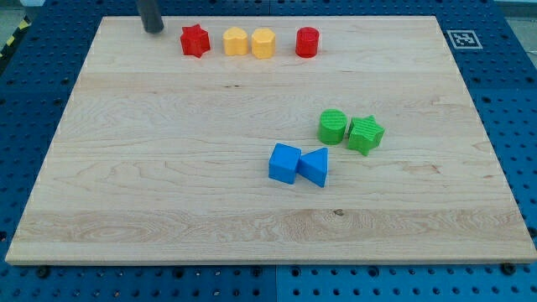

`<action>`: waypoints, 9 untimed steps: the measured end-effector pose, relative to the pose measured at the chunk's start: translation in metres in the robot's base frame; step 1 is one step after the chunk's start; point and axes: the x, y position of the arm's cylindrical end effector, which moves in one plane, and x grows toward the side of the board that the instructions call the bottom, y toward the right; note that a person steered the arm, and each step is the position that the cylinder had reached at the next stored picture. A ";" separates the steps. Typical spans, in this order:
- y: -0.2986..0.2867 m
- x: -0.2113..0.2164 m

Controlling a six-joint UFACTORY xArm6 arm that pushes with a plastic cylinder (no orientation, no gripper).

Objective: Push the red star slightly downwards

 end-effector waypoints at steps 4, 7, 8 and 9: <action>0.048 0.004; 0.070 0.030; 0.070 0.040; 0.073 0.052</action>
